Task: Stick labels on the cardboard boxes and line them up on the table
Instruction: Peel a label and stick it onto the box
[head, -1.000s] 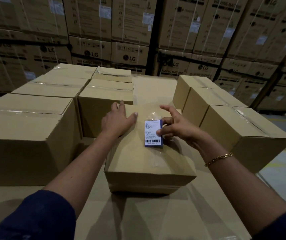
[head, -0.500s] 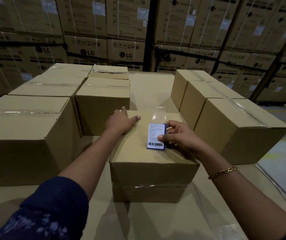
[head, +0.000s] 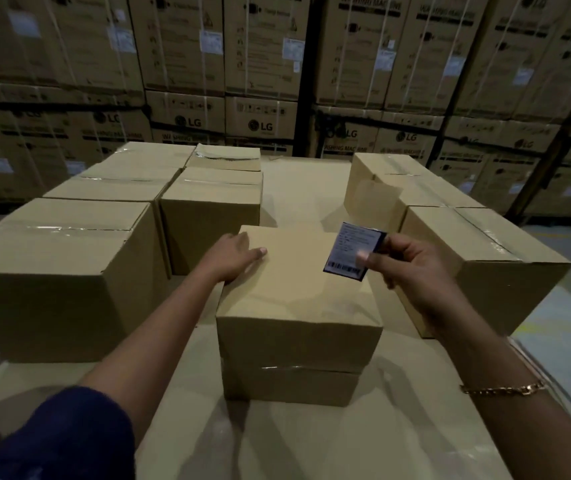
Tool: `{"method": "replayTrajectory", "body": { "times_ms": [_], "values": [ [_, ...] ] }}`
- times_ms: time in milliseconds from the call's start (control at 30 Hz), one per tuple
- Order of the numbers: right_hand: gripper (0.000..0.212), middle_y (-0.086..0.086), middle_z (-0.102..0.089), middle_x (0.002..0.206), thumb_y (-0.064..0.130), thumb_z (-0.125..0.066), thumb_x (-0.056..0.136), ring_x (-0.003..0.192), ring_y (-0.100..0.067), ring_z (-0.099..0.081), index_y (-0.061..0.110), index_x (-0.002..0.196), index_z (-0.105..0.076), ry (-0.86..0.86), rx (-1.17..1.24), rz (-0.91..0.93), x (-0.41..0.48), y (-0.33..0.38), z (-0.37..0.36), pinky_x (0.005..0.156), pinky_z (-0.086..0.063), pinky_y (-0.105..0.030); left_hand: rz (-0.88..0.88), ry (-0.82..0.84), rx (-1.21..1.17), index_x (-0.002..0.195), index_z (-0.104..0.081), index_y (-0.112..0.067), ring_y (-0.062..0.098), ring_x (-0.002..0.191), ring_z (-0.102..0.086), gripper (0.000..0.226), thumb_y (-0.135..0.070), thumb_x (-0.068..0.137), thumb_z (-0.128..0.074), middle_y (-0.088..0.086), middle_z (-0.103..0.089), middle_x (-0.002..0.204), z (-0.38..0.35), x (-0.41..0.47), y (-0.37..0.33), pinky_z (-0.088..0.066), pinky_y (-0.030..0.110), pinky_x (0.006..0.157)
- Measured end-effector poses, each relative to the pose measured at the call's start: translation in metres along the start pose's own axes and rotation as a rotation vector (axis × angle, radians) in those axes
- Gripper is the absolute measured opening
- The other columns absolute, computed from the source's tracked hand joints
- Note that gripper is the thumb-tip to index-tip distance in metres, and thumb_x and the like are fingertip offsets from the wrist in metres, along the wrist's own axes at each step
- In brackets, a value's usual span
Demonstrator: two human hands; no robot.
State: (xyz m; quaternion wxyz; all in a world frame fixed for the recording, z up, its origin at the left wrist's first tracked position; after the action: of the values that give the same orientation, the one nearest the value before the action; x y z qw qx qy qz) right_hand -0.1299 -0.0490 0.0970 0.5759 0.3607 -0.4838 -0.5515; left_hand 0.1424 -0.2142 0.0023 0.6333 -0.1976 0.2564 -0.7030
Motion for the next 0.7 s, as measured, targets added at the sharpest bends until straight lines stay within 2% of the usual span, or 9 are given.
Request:
{"method": "replayTrajectory", "body": {
  "times_ms": [33,100,233,333,400,467,500,600,700],
  "values": [
    [0.011,-0.009,-0.071,0.082,0.019,-0.073,0.091,0.061,-0.007,-0.054,0.020,0.102,-0.075,0.015,0.003,0.017,-0.003,-0.002,-0.001,0.062,-0.043,-0.029,-0.004,-0.032,-0.030,0.155,-0.038,-0.021,0.031,0.146,-0.033,0.073,-0.061,0.095,-0.053,0.008,-0.029,0.163,0.001,-0.015,0.001,-0.033,0.050,0.114],
    [0.010,-0.006,-0.071,0.079,0.013,-0.066,0.096,0.064,-0.013,-0.059,0.016,0.100,-0.075,0.084,0.021,0.048,-0.009,-0.002,-0.008,0.060,-0.046,-0.031,-0.020,-0.089,-0.130,0.148,-0.049,-0.025,0.027,0.141,-0.039,0.063,-0.058,0.096,-0.056,0.005,-0.036,0.159,-0.003,-0.052,0.006,-0.037,0.047,0.110],
    [0.039,0.003,-0.077,0.104,0.005,-0.047,0.102,0.095,-0.017,-0.072,0.024,0.102,-0.082,0.280,0.153,-0.038,-0.022,-0.004,-0.031,0.079,-0.056,-0.044,0.020,-0.220,-0.474,0.144,-0.052,-0.028,0.018,0.132,-0.048,0.057,-0.052,0.094,-0.062,-0.002,-0.045,0.148,-0.026,-0.142,0.030,-0.047,0.042,0.105],
    [0.032,-0.006,-0.075,0.116,0.014,-0.050,0.100,0.110,-0.030,-0.069,0.019,0.109,-0.081,0.447,0.312,-0.122,-0.028,-0.013,-0.061,0.085,-0.053,-0.050,0.087,-0.322,-0.529,0.138,-0.056,-0.037,0.005,0.121,-0.056,0.057,-0.061,0.087,-0.065,-0.012,-0.056,0.138,-0.041,-0.218,0.056,-0.052,0.039,0.099],
    [0.024,-0.011,-0.075,0.110,0.011,-0.060,0.095,0.091,-0.033,-0.068,0.016,0.103,-0.082,0.547,0.326,-0.148,-0.033,-0.019,-0.092,0.070,-0.055,-0.038,0.134,-0.390,-0.571,0.125,-0.065,-0.037,0.002,0.111,-0.063,0.037,-0.050,0.090,-0.069,-0.014,-0.065,0.127,-0.042,-0.267,0.071,-0.054,0.028,0.091],
    [0.024,-0.016,-0.069,0.094,0.000,-0.061,0.093,0.066,-0.023,-0.059,0.014,0.093,-0.081,0.637,0.315,-0.196,-0.044,-0.025,-0.134,0.052,-0.049,-0.023,0.184,-0.474,-0.607,0.114,-0.069,-0.036,0.006,0.101,-0.068,0.022,-0.040,0.092,-0.071,-0.013,-0.072,0.113,-0.032,-0.312,0.080,-0.053,0.021,0.082],
    [0.025,-0.016,-0.068,0.087,-0.003,-0.061,0.092,0.060,-0.016,-0.058,0.013,0.091,-0.081,0.689,0.317,-0.229,-0.052,-0.026,-0.158,0.048,-0.046,-0.020,0.196,-0.528,-0.602,0.110,-0.071,-0.035,0.007,0.096,-0.069,0.019,-0.037,0.091,-0.072,-0.012,-0.075,0.105,-0.022,-0.333,0.085,-0.053,0.020,0.080],
    [0.021,-0.009,-0.072,0.083,-0.001,-0.063,0.092,0.067,-0.011,-0.065,0.013,0.097,-0.078,0.833,0.276,-0.232,-0.080,-0.012,-0.231,0.052,-0.046,-0.020,0.210,-0.754,-0.537,0.101,-0.075,-0.031,0.004,0.078,-0.069,0.010,-0.026,0.094,-0.070,-0.011,-0.076,0.087,0.024,-0.393,0.096,-0.052,0.018,0.071],
    [0.019,-0.003,-0.070,0.079,0.003,-0.065,0.092,0.070,-0.010,-0.065,0.013,0.105,-0.074,0.951,0.296,-0.149,-0.099,0.031,-0.301,0.055,-0.046,-0.022,0.236,-0.962,-0.479,0.099,-0.075,-0.026,0.011,0.070,-0.068,0.016,-0.034,0.091,-0.063,-0.002,-0.075,0.082,0.075,-0.441,0.110,-0.053,0.024,0.063]
  ]
}}
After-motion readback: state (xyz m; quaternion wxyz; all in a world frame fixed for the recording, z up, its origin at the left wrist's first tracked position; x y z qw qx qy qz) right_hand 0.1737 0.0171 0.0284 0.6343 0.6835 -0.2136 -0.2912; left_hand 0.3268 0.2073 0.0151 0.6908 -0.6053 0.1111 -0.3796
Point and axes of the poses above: each hand's wrist, its own x-axis towards the middle knuckle, its own z-axis out of the back of the hand, y = z × x, the point moved 5 cm from there along x, towards the middle knuckle
